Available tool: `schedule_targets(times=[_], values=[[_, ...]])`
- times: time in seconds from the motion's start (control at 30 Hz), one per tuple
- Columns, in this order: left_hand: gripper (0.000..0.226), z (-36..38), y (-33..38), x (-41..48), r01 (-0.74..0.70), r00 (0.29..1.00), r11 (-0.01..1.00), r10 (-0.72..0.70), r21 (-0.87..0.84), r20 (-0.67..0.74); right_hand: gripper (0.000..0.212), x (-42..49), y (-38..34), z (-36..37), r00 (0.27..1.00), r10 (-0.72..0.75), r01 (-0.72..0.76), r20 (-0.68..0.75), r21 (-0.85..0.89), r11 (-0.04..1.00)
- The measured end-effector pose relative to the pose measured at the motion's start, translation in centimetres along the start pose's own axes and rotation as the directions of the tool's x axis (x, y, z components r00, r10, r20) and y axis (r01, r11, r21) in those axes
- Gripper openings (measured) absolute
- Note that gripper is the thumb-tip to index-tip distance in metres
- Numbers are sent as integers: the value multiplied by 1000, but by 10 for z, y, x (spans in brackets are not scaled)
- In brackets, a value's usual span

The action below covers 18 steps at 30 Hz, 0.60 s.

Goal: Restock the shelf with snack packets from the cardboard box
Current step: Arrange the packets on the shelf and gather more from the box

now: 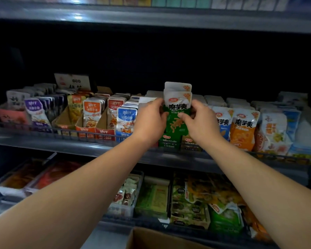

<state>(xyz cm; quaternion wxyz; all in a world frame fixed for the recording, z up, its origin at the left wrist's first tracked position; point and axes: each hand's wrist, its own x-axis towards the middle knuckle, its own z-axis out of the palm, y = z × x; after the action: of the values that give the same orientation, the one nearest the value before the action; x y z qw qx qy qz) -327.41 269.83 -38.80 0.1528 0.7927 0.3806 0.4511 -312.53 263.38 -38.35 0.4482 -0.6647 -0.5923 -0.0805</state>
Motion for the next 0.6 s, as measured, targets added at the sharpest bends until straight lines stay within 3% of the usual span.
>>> schedule_targets(times=[0.3, 0.6], values=[[21, -3, -1, 0, -117, 991, 989, 122, 87, -61, 21, -5, 3, 19, 991, 10, -2, -133, 60, 998], [17, -2, -4, 0, -41, 998, 991, 45, 129, -31, 32, 0, 5, 14, 1000, -16, 15, -12, -98, 995]])
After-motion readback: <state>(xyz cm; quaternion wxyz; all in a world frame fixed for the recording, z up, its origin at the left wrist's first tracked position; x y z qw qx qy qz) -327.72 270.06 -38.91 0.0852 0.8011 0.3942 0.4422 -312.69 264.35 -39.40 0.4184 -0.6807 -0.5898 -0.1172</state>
